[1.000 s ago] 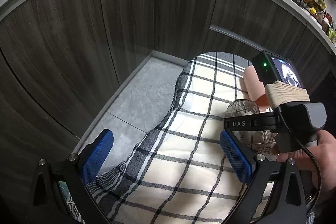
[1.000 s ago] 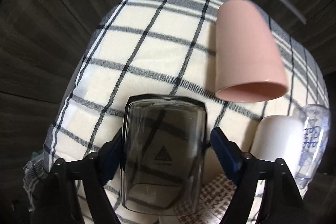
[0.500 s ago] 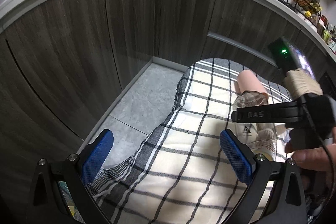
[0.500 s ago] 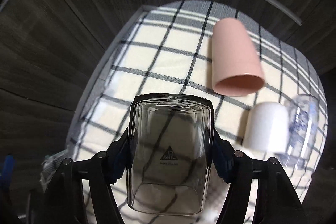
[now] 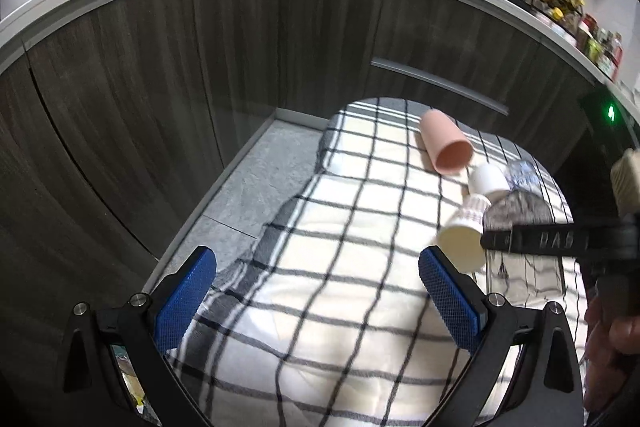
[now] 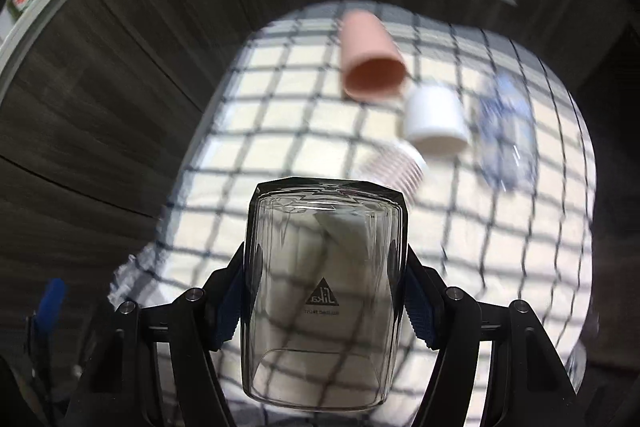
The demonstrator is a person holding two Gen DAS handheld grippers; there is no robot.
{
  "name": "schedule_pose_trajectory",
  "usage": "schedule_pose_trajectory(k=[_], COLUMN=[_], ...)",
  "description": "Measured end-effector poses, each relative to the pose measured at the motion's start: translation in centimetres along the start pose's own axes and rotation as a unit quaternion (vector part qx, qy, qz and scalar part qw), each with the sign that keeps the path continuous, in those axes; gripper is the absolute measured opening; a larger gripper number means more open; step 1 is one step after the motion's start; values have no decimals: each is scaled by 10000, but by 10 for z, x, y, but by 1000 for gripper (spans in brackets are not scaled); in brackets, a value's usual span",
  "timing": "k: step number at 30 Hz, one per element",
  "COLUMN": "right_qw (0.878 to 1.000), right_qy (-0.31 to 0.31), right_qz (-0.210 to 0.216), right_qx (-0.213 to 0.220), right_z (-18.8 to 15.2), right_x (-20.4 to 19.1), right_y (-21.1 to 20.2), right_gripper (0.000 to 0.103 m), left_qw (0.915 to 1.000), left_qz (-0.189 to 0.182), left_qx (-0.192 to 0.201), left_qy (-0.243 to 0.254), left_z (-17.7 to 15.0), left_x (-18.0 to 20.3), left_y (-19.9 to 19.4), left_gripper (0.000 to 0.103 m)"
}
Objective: Flip cup upside down
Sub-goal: 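Lift the glass cup with the right gripper, stand it on its base, open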
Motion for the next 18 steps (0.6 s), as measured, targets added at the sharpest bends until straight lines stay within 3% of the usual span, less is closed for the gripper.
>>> schedule_pose_trajectory(k=[10, 18], right_qw=[9949, 9929], right_qy=[722, 851], right_qz=[-277, -242], right_qx=[-648, -792], right_z=[-53, -58], right_x=[63, 79], right_y=[65, 87], right_gripper=[68, 68], left_qw=[9981, 9970], left_qz=[-112, -44], left_qx=[-258, -351], left_qy=[556, 694], left_z=[-30, -33], left_x=[42, 50], left_y=[19, 26], left_gripper=[103, 103])
Point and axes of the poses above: each gripper's, at about its wrist camera, not at the fingertips, and y roughly the way its jaws point, x to its right, z to its top, the point moved 3 cm from there along y, roughly the way its jaws point, and after that the axes turned 13 degrees about -x, right-handed, at the moved point
